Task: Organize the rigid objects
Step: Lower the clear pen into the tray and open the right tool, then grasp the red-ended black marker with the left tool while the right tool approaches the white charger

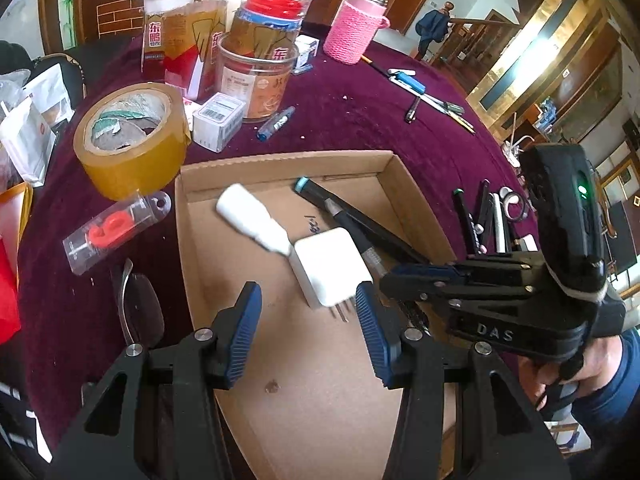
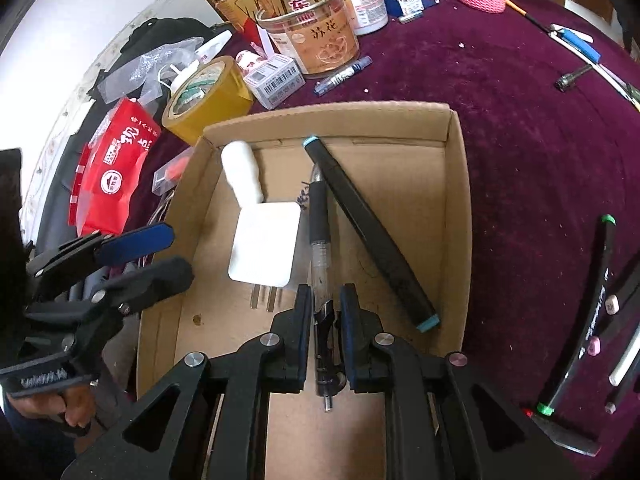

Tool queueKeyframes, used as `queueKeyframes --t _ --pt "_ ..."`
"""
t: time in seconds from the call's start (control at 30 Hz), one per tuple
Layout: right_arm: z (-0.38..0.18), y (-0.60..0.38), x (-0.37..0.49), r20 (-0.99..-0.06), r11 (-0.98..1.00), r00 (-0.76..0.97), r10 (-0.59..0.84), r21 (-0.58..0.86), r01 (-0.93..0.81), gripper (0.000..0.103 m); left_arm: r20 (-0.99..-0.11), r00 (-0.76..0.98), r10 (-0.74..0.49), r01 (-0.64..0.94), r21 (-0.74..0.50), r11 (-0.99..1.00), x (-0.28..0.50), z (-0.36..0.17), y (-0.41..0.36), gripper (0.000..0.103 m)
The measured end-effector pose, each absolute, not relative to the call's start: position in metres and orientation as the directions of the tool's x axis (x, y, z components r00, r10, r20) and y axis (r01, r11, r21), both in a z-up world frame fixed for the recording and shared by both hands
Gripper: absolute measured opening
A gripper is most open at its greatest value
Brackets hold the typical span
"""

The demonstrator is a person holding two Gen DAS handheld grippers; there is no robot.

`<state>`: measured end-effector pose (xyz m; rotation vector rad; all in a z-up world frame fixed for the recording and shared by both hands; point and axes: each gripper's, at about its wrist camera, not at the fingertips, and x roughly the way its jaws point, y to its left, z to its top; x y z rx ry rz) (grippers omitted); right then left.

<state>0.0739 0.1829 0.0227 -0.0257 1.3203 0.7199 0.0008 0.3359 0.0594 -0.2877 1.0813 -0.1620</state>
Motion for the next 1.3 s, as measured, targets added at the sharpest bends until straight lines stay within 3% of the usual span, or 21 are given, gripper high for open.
queueKeyframes --t 0.23,0.5,0.6,0.77,1.07,1.2,1.3 --pt "0.051 0.12 0.046 -0.837 0.791 0.14 0.529 0.426 -0.439 0.018 -0.822 0.475 -0.314 0.025 -0.344 0.939 -0.01 0.074 0.31 0.048" --pt "0.06 -0.026 0.023 -0.817 0.851 0.244 0.522 0.48 -0.213 0.019 -0.795 0.445 -0.413 0.165 -0.38 0.91 -0.011 0.096 0.236 0.049" --pt "0.059 -0.068 0.021 -0.81 0.856 0.276 0.518 0.494 -0.156 0.025 -0.815 0.416 -0.404 0.243 -0.329 0.913 -0.01 0.098 0.192 0.059" --pt "0.053 -0.128 0.03 -0.794 0.837 0.265 0.547 0.53 -0.138 0.025 -0.865 0.352 -0.358 0.38 -0.218 0.899 -0.008 0.09 0.112 0.07" --pt "0.045 -0.21 0.031 -0.787 0.821 0.237 0.57 0.537 -0.192 0.026 -0.959 0.265 -0.104 0.608 0.082 0.79 0.023 0.035 0.001 0.069" --pt "0.037 -0.243 0.034 -0.779 0.812 0.228 0.584 0.557 -0.175 0.026 -0.963 0.268 -0.036 0.649 0.152 0.746 0.036 0.016 -0.015 0.069" --pt "0.033 -0.257 0.037 -0.771 0.802 0.222 0.597 0.574 -0.166 0.026 -0.964 0.26 -0.063 0.648 0.125 0.751 0.041 0.012 -0.016 0.058"
